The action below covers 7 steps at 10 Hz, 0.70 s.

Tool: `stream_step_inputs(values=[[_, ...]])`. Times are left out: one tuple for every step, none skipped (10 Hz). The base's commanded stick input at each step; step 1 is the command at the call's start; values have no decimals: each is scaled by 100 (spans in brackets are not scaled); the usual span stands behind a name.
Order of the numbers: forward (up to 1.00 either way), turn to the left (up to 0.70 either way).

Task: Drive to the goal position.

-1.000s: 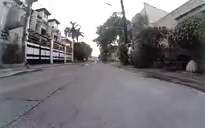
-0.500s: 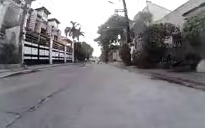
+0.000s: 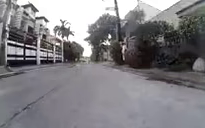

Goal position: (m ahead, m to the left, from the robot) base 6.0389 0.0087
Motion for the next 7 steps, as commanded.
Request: stream_step_inputs(values=[[100, -40], [100, -40], [100, -4], [100, 0], [100, 0], [100, 0], [100, 0]])
